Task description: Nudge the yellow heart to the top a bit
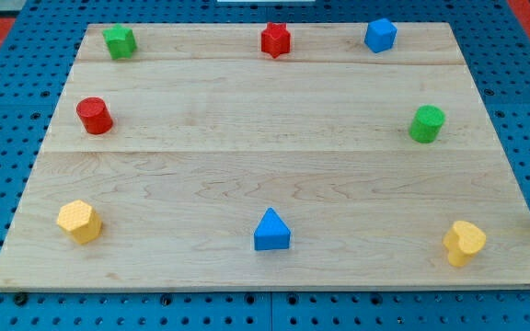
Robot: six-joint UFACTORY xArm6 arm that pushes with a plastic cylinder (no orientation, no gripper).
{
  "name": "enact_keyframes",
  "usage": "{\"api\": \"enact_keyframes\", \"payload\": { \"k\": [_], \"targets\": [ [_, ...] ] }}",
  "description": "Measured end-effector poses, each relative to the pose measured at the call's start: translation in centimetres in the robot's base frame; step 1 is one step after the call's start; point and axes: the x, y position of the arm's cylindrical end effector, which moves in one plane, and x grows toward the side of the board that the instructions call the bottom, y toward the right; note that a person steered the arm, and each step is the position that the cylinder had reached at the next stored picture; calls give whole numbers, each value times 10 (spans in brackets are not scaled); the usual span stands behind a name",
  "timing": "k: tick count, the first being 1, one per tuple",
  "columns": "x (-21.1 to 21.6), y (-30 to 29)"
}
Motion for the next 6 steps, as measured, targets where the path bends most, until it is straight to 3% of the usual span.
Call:
{"api": "enact_keyframes", "payload": {
  "k": [1, 2, 3, 6],
  "targets": [
    [38, -23],
    [42, -59],
    [19, -84],
    [22, -107]
  ]
}}
